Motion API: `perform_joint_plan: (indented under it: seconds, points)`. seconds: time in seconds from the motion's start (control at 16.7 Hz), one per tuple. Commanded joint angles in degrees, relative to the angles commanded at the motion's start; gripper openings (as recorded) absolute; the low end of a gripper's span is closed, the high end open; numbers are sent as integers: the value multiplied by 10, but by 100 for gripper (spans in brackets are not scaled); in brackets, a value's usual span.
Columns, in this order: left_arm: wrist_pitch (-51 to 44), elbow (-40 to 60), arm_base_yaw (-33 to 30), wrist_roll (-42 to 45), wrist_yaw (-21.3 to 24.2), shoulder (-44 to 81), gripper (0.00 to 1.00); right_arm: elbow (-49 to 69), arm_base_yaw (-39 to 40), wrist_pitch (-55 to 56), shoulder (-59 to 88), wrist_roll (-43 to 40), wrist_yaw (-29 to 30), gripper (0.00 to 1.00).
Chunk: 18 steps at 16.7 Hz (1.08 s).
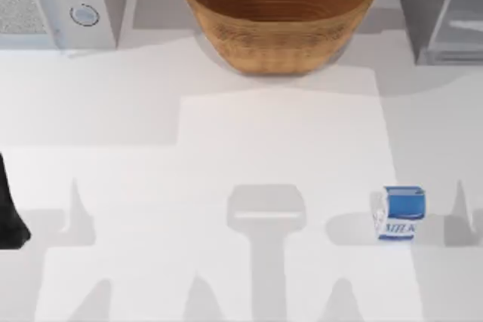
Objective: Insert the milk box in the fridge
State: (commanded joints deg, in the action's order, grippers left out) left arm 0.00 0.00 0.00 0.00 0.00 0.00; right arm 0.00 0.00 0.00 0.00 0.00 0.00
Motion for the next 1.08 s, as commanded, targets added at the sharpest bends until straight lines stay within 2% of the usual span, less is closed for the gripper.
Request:
perform_joint_plan:
  seconds: [0.24, 0.48, 0.72, 1.08]
  points:
    - [0, 0, 0, 0, 0, 0, 100, 2, 8, 14, 16, 4, 8, 100]
    - [0, 0, 0, 0, 0, 0, 100, 11, 54, 95, 111, 25, 57, 100]
    - [0, 0, 0, 0, 0, 0, 100, 23, 134, 230, 275, 56, 137, 100]
    - [0, 0, 0, 0, 0, 0, 100, 41, 286, 485, 606, 107, 282, 100]
